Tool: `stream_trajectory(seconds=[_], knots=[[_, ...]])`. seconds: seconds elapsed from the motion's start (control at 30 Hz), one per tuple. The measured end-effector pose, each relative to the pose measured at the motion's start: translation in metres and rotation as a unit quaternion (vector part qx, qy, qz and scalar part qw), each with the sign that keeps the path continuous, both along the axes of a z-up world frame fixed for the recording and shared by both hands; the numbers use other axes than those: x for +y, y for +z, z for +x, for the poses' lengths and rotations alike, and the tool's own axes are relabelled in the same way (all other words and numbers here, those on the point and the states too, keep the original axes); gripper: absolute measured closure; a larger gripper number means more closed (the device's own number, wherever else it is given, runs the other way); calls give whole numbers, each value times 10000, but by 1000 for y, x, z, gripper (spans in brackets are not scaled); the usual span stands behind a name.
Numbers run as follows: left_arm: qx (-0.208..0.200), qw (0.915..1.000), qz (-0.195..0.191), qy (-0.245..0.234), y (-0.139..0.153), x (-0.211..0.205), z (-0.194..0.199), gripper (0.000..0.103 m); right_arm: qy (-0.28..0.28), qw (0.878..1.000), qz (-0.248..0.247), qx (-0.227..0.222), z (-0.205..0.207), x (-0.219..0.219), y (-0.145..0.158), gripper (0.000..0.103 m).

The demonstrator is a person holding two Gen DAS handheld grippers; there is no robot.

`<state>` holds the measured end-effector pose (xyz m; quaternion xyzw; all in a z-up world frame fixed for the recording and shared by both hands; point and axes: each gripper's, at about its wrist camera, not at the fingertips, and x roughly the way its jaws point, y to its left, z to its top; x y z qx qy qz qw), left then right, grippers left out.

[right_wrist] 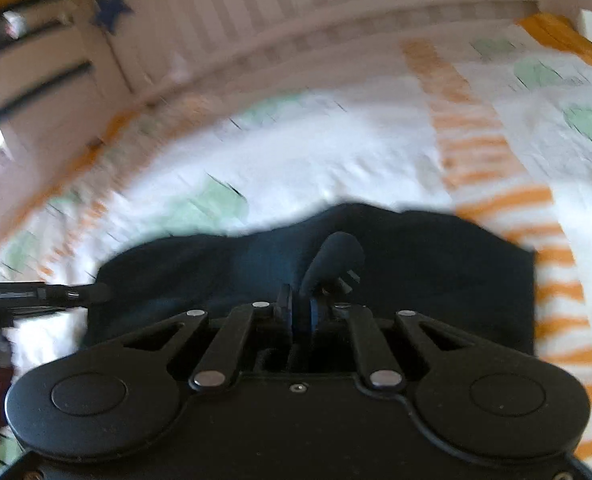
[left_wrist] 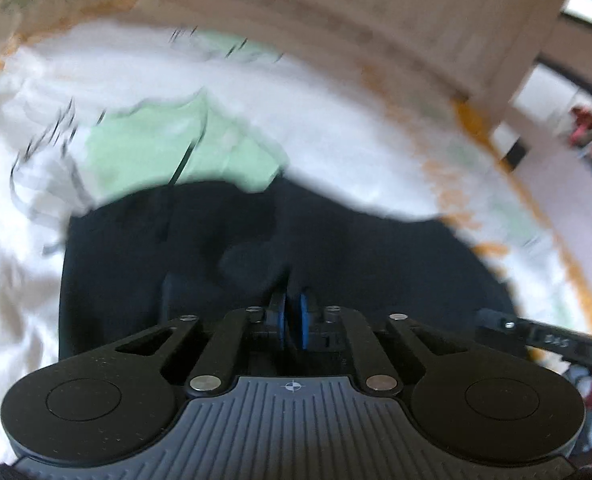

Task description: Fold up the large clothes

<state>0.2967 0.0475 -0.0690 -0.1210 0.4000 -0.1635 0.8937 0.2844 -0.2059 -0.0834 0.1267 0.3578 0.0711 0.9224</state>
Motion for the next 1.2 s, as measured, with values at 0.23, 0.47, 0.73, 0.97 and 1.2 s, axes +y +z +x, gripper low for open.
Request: stream_trajectory(seconds=[0.23,0.47,0.73,0.97,1.2], knots=[[-496,9982,311,138,8,1,-25,68,-274,9994,-129,-171,-19,-5,-3,44],[-1413,9864,822,-167,38,-36,-63,41,-102,9945,-550,-882,-48,27,26,29],[-941,9778,1776,-585,-13,-71,-61,38,506,9884,-1365,-428,-43,70,-6,24],[-1265,9752,1760,-454,-32,-65,-71,30,412,9877,-1392,-583,-48,69,-29,18],[-1346,9770,1601,-408,-35,-65,-74,28,404,9886,-1278,-683,-51,68,-32,14]])
